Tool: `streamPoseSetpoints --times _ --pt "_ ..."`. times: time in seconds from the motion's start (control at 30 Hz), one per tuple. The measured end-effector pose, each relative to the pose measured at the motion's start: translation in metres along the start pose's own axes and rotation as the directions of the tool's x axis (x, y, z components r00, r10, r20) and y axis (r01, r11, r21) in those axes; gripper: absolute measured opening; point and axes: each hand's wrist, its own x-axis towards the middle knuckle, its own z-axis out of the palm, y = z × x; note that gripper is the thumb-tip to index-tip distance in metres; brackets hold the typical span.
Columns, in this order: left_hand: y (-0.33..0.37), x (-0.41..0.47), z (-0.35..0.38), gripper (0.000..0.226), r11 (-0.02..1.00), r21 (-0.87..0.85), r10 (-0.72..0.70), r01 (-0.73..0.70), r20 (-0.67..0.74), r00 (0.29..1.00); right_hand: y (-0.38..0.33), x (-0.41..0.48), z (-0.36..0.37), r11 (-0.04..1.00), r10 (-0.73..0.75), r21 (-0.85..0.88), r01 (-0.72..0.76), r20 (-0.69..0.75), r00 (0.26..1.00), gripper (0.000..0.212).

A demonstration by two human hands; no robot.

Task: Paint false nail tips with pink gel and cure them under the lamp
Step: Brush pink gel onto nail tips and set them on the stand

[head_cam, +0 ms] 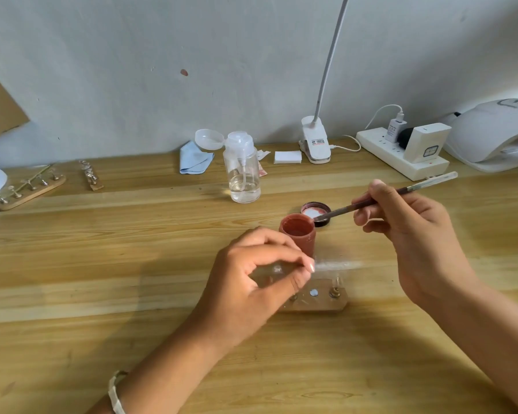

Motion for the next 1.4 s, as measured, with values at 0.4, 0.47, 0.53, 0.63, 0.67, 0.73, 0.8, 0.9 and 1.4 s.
streamPoseSetpoints --times 0.4,0.47,0.53,0.63,0.67,0.73,0.8,0.9,1.4 --pt "0.003 -0.001 0.011 0.006 0.878 0.463 0.112 -0.119 0.041 0.993 -0.004 0.006 -0.003 0.997 0.076 0.038 -0.073 -0.079 0.994 0.033" --pt "0.003 0.000 0.009 0.007 0.869 0.481 0.123 -0.116 0.017 0.992 -0.004 0.006 -0.003 0.997 0.076 0.037 -0.073 -0.080 0.994 0.033" --pt "0.004 0.000 0.008 0.008 0.866 0.487 0.122 -0.112 0.012 0.992 -0.005 0.005 -0.002 0.996 0.078 0.038 -0.075 -0.084 0.993 0.033" --pt "0.004 -0.001 0.010 0.007 0.855 0.507 0.109 -0.113 0.037 0.993 -0.006 0.005 -0.003 0.997 0.076 0.037 -0.073 -0.081 0.994 0.033" --pt "0.004 -0.001 0.011 0.007 0.850 0.514 0.105 -0.114 0.045 0.993 -0.006 0.005 -0.003 0.997 0.074 0.036 -0.072 -0.080 0.994 0.033" --pt "0.005 0.000 0.013 0.006 0.842 0.526 0.108 -0.119 0.052 0.993 -0.005 0.005 -0.003 0.997 0.072 0.036 -0.069 -0.079 0.994 0.033" --pt "0.005 0.001 0.014 0.007 0.830 0.544 0.112 -0.126 0.060 0.992 -0.005 0.006 -0.002 0.997 0.071 0.035 -0.069 -0.079 0.994 0.033" --pt "0.006 0.001 0.015 0.013 0.807 0.575 0.104 -0.138 0.092 0.990 -0.004 0.006 -0.003 0.997 0.068 0.034 -0.066 -0.074 0.995 0.034" --pt "0.016 0.002 0.004 0.032 0.707 0.693 0.104 -0.140 0.094 0.990 -0.003 0.007 -0.005 0.998 0.059 0.040 -0.056 -0.068 0.996 0.035"
